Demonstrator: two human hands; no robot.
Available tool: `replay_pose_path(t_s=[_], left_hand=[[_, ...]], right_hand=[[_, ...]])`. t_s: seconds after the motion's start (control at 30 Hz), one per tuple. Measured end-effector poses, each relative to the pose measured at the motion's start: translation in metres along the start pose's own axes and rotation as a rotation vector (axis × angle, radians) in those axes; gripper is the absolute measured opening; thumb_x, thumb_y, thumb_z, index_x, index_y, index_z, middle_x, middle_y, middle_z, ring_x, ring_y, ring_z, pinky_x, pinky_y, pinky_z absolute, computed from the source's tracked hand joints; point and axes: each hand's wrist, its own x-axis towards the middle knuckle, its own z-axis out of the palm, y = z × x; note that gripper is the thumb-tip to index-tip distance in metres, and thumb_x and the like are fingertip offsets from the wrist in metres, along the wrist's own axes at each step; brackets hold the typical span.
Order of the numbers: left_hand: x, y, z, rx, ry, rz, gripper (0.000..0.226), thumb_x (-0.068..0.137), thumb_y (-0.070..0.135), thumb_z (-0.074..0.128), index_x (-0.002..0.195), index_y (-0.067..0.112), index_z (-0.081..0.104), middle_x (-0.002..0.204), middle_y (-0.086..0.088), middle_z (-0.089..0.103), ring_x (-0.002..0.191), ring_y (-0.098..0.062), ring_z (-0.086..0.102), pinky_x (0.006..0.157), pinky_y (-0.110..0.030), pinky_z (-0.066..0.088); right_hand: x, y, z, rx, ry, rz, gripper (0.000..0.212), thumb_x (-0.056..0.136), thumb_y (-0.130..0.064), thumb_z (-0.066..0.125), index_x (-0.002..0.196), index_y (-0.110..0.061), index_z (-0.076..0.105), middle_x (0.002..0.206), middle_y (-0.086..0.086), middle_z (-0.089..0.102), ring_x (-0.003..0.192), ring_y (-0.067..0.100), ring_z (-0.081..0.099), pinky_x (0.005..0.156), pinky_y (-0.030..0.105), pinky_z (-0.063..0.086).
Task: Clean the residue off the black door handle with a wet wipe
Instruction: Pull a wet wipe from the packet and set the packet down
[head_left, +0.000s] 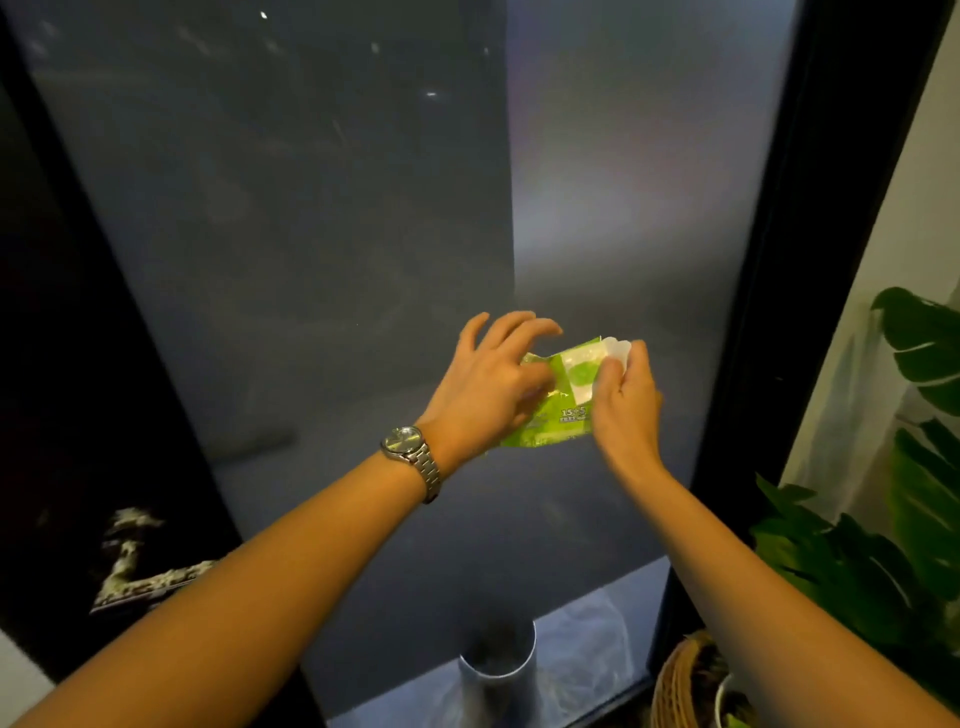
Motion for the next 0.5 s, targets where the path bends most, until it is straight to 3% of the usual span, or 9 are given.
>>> replay_pose_path(t_s=[0.1, 0.17, 0.3, 0.5], left_hand=[[-0.001, -0.003, -0.004, 0.056, -0.091, -0.012, 0.004, 0.072, 0.023, 0.074, 0.076, 0.021, 0.073, 0.121, -0.007, 0.061, 0.118, -0.032, 0.053, 0.098, -0.061, 0.033], [-0.003, -0.005, -0.004, 0.059, -0.130, -0.033, 0.006, 0.075, 0.021, 0.071, 0.079, 0.020, 0.074, 0.119, -0.007, 0.062, 0.117, -0.031, 0.053, 0.099, -0.062, 0.031], [-0.004, -0.008, -0.002, -0.045, -0.193, -0.040, 0.018, 0.086, 0.023, 0.060, 0.095, 0.015, 0.072, 0.122, -0.006, 0.059, 0.118, -0.027, 0.048, 0.098, -0.047, 0.031], [-0.004, -0.010, 0.003, -0.130, -0.138, -0.033, 0.020, 0.087, 0.024, 0.055, 0.086, 0.010, 0.070, 0.114, -0.005, 0.060, 0.107, -0.023, 0.049, 0.090, -0.036, 0.032]], right_hand=[[-0.002, -0.004, 0.007, -0.038, 0.001, -0.062, 0.011, 0.098, -0.016, 0.033, 0.088, -0.013, 0.036, 0.059, -0.002, 0.044, 0.055, 0.023, 0.047, 0.051, 0.039, 0.040], [-0.005, -0.006, 0.010, -0.061, 0.005, -0.084, 0.011, 0.098, -0.015, 0.032, 0.088, -0.013, 0.034, 0.057, -0.002, 0.044, 0.052, 0.022, 0.046, 0.049, 0.037, 0.039], [-0.010, -0.008, 0.015, -0.080, 0.020, -0.121, 0.012, 0.099, -0.017, 0.032, 0.089, -0.012, 0.034, 0.059, -0.003, 0.045, 0.058, 0.028, 0.054, 0.050, 0.041, 0.046], [-0.013, -0.003, 0.016, -0.036, 0.038, -0.113, 0.013, 0.100, -0.016, 0.034, 0.088, -0.011, 0.035, 0.060, -0.006, 0.045, 0.058, 0.024, 0.053, 0.050, 0.040, 0.048]])
